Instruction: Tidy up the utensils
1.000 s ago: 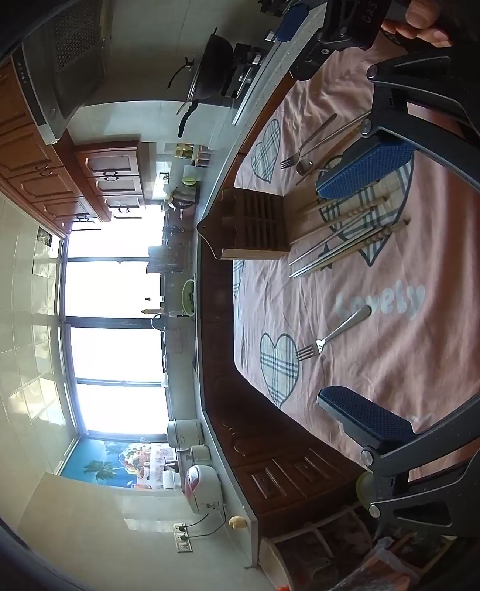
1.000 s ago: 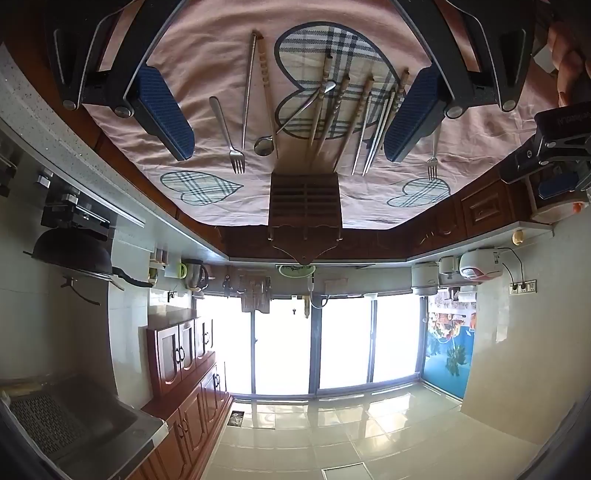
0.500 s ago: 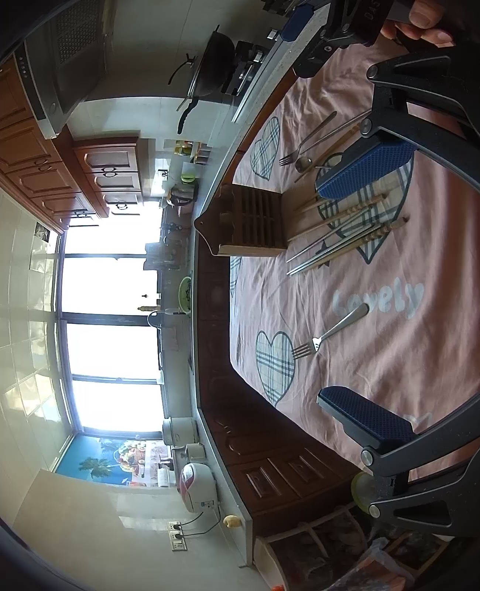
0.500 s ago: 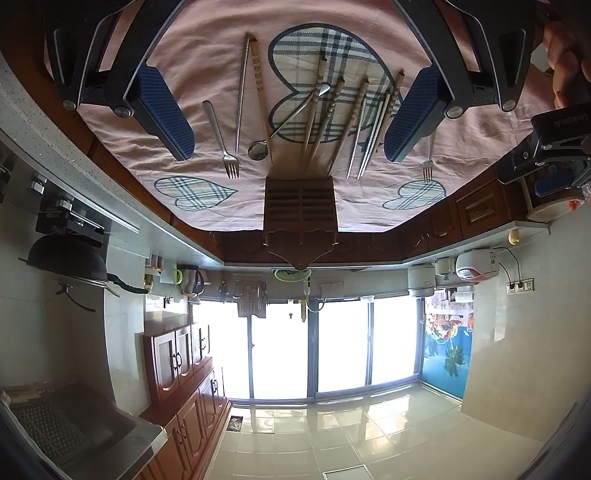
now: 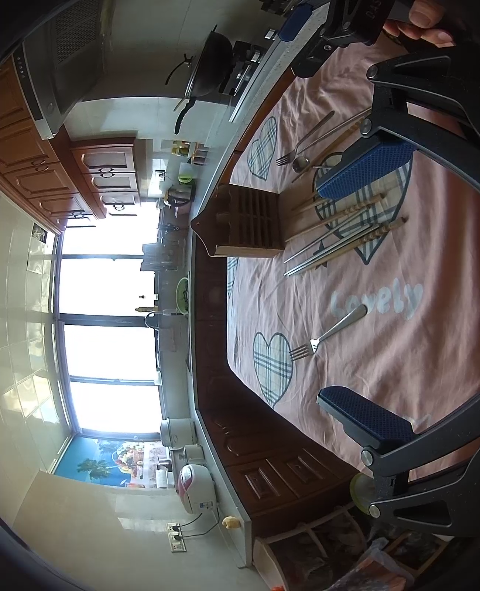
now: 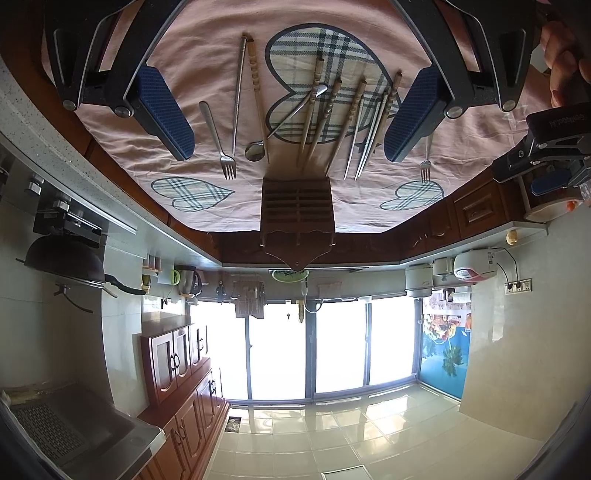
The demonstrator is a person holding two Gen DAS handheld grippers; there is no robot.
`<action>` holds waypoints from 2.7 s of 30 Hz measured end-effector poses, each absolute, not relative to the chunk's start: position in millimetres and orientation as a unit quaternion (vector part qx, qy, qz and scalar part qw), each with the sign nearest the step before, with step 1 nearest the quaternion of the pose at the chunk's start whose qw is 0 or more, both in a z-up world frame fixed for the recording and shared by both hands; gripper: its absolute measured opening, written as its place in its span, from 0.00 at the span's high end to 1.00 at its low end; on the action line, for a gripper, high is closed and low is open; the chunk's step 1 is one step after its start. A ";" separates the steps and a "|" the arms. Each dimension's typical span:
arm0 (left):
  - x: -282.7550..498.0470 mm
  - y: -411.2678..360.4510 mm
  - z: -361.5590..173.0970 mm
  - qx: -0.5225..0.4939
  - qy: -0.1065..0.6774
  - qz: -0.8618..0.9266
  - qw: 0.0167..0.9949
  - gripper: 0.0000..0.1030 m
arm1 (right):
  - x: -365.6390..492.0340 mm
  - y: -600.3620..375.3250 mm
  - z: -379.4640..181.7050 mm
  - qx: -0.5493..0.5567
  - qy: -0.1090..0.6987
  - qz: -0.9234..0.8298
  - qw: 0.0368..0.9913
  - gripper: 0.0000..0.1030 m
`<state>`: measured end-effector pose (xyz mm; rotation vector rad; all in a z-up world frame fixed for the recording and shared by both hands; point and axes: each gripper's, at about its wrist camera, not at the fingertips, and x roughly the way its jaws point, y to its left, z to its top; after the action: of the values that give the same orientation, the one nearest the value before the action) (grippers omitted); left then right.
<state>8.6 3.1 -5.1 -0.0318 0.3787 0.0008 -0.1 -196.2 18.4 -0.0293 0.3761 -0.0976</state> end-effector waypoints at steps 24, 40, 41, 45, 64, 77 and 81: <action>16.4 3.1 -6.4 -0.018 0.198 0.000 0.980 0.01 | 0.8 -193.4 17.3 -0.014 0.187 -0.043 0.981 0.00; 70.9 17.8 -6.1 -0.052 0.266 -0.014 0.962 0.01 | 32.4 -206.9 13.7 0.005 0.219 -0.028 0.975 0.00; 75.8 18.3 -4.9 -0.053 0.271 -0.016 0.961 0.01 | 37.4 -210.3 12.5 0.009 0.225 -0.027 0.974 0.01; 100.6 18.9 -1.2 -0.052 0.290 -0.018 0.955 0.05 | 57.2 -221.7 4.6 0.025 0.254 -0.022 0.967 0.01; 237.4 22.7 0.1 -0.052 0.385 -0.027 0.921 0.24 | 165.7 -253.2 -35.2 0.078 0.376 0.017 0.923 0.53; 323.4 -18.4 -21.6 -0.035 0.444 -0.085 0.891 0.46 | 235.8 -249.8 -78.7 0.097 0.449 0.046 0.887 0.78; 353.1 -29.0 -35.1 -0.032 0.466 -0.105 0.878 0.48 | 254.3 -249.6 -97.7 0.103 0.478 0.054 0.871 0.82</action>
<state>353.1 -29.0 -35.1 -0.0666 0.9709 -0.2194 254.3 -249.6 -97.7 0.2146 0.9985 0.1132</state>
